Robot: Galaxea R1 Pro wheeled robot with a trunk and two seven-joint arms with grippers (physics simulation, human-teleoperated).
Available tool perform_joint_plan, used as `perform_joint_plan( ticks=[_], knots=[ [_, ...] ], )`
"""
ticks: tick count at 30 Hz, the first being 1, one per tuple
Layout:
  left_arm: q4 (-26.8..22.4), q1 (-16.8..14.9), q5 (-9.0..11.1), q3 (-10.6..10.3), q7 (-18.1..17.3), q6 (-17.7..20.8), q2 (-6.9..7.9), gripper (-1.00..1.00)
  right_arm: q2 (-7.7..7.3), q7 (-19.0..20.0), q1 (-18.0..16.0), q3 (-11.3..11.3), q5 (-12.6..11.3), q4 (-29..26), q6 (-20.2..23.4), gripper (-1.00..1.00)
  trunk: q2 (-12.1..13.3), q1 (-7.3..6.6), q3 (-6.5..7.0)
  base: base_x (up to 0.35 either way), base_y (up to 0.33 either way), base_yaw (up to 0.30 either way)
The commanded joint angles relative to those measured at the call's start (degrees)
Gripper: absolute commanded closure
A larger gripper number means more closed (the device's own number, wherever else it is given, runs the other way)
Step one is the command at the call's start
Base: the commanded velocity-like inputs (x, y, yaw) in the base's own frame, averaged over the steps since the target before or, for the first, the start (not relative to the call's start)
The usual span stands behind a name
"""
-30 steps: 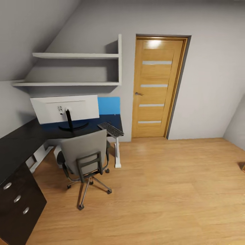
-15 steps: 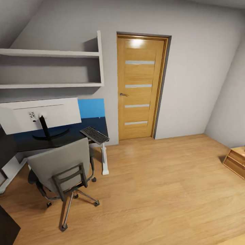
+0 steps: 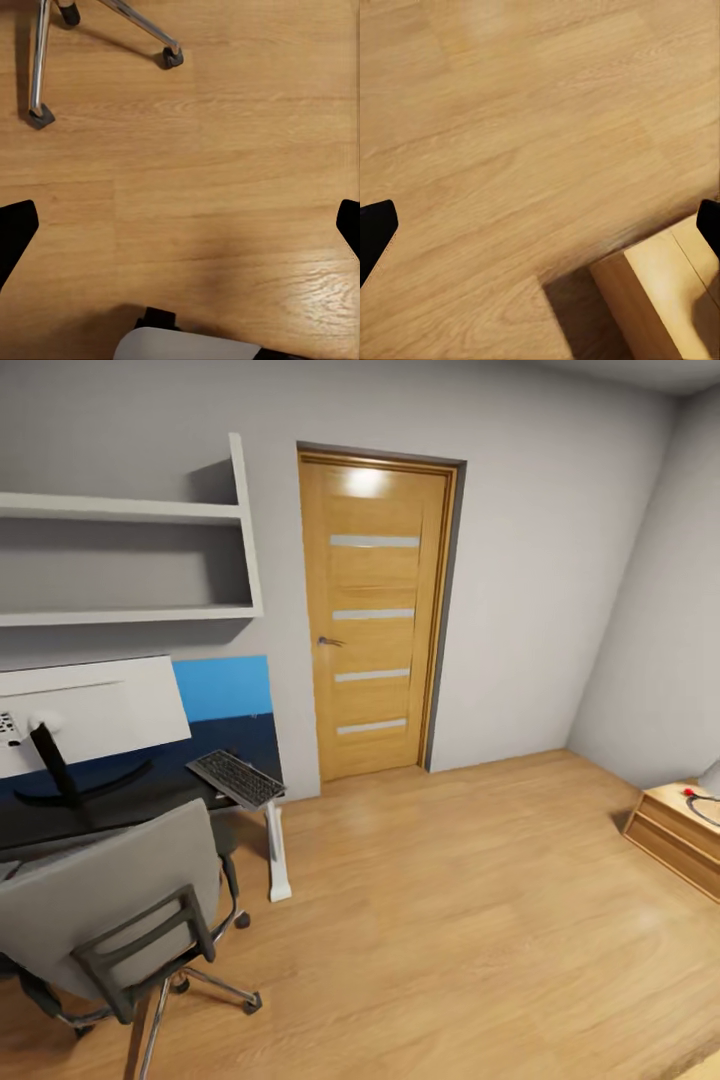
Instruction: In the bedroom, organize the workspace by keeping the computer under the desk, ensuring the monitor is on the desk, placing the keyboard on the desk next to the monitor, placing the mouse on the desk next to the keyboard, moving the folder from the swivel chair onto the desk next to the mouse, stacking the notebook on top of the folder with the pen on top of the notebook, and positioning the swivel chair next to the desk.
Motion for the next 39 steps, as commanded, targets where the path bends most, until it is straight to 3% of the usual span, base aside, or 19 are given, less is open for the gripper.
perform_joint_plan(
  ticks=[1, 8, 23, 39],
  knots=[
    [-0.01, -0.02, 0.10, 0.00, -0.03, -0.13, 0.00, -1.00, 0.03, 0.09, -0.04, -0.02, -0.40, 0.03, -0.23, -1.00, -0.04, 0.04, -0.09, 0.329, 0.068, -0.021],
    [0.00, -0.02, 0.10, -0.08, -0.06, -0.13, 0.00, -1.00, 0.11, 0.09, -0.04, 0.06, -0.40, 0.02, -0.56, -1.00, -0.04, 0.04, -0.18, 0.326, 0.139, -0.049],
    [0.00, -0.02, 0.10, -0.13, -0.08, -0.12, 0.01, -1.00, 0.08, 0.09, -0.04, 0.07, -0.45, -0.02, -0.60, -1.00, -0.04, 0.04, -0.19, 0.278, 0.222, -0.244],
    [0.74, -0.02, 0.01, -0.26, -0.24, -0.13, -0.01, -1.00, -0.02, 1.64, -0.04, 0.07, -0.49, -0.07, -0.94, -1.00, -0.04, 0.04, -0.19, 0.021, 0.023, -0.287]
  ],
)
